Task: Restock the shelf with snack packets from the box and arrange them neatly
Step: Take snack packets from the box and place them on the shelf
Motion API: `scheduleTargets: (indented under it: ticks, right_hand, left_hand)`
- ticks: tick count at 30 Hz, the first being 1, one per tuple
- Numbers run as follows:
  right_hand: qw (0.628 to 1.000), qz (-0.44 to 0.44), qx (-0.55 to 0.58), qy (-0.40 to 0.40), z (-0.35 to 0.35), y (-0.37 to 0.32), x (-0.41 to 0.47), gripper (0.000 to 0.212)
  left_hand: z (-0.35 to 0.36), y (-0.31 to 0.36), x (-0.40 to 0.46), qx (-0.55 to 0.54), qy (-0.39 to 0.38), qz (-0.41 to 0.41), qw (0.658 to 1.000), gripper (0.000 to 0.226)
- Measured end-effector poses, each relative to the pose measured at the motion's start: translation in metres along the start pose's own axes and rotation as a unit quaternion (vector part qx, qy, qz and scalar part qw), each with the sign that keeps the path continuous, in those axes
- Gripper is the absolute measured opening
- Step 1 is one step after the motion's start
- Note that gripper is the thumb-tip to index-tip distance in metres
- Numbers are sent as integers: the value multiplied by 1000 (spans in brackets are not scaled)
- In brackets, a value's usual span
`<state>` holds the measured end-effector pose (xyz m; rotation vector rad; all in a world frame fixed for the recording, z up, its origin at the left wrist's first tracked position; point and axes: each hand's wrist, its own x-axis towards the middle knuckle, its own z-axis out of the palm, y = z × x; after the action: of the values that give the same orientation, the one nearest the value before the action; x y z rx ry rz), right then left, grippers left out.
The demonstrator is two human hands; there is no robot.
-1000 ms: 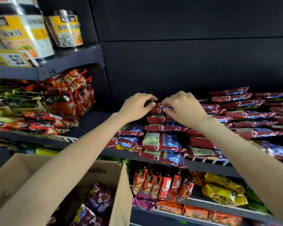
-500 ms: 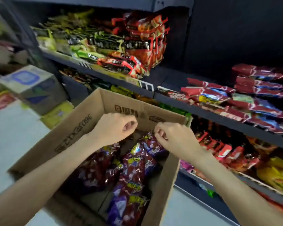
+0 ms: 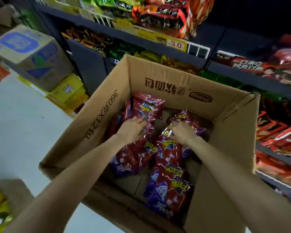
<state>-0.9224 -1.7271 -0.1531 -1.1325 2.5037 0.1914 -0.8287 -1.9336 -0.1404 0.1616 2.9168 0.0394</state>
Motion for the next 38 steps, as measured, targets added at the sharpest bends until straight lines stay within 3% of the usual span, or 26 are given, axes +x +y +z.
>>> scheduleTargets:
  ticks: [5, 9, 12, 17, 21, 26, 30, 35, 38]
  right_hand:
    - [996, -8, -9, -93, 39, 6, 0, 63]
    - [997, 14, 32, -71, 49, -7, 6, 73]
    - [996, 19, 9, -85, 45, -17, 16, 77]
    - [992, 18, -17, -126, 29, -20, 15, 48]
    - [990, 61, 56, -117, 13, -14, 3, 36]
    - [985, 118, 124, -37, -29, -3, -21, 35]
    - [964, 158, 203, 65, -70, 8, -60, 48]
    - [912, 194, 260, 250, -103, 23, -126, 56]
    - [890, 197, 286, 296, -111, 36, -162, 53]
  left_hand:
    - [30, -10, 16, 3, -74, 42, 996, 59]
    - [35, -23, 19, -2, -61, 86, 994, 60]
    - [36, -31, 20, 44, -98, 106, 989, 71]
    - [29, -34, 23, 130, -108, 150, 974, 71]
    - [23, -39, 22, 144, -109, 188, 965, 59]
    - [8, -39, 16, 80, -102, 213, 969, 49]
    - [-28, -23, 3, 27, -61, 191, 979, 50]
    - [-85, 8, -15, -198, 27, 44, 979, 77]
    - [-105, 27, -25, -326, 64, -17, 943, 62]
